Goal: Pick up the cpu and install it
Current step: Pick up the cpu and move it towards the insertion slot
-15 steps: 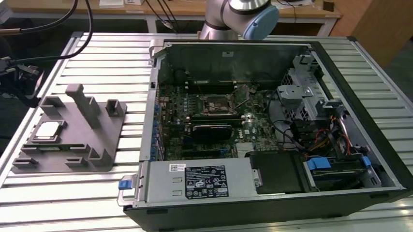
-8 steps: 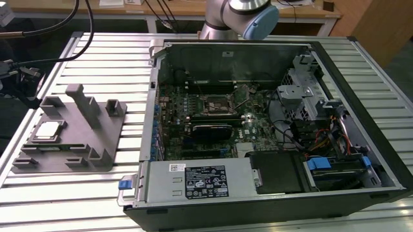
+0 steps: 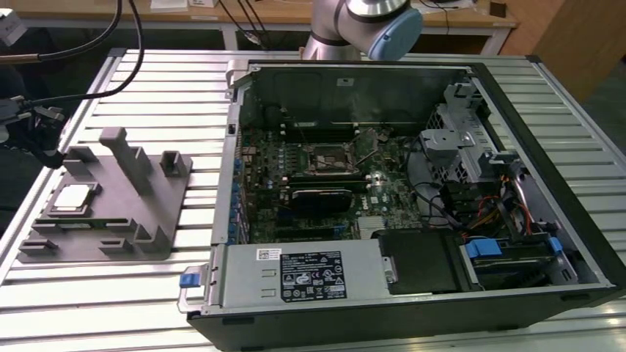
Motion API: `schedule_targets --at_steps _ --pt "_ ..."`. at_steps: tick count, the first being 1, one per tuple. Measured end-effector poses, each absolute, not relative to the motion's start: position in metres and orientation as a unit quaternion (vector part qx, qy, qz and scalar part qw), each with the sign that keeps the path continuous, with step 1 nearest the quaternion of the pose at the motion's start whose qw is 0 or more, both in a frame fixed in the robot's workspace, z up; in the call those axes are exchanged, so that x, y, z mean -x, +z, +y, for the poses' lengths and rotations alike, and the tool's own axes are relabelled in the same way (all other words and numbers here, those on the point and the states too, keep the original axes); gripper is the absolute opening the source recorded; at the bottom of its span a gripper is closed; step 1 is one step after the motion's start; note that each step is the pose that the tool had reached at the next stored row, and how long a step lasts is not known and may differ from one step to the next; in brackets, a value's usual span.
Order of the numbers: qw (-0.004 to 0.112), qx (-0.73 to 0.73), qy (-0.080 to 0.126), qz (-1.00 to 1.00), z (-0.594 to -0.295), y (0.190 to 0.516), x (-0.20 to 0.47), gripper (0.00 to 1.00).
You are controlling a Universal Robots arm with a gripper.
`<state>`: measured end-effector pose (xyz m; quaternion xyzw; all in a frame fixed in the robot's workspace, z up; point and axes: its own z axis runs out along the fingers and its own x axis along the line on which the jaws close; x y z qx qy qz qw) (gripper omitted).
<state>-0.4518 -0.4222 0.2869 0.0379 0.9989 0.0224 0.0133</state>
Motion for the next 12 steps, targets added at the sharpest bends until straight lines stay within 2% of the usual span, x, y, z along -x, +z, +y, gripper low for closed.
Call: schedule_targets --at_steps 12 --pt "0.013 -0.038 0.022 0.999 -0.422 0.274 0.452 0.11"
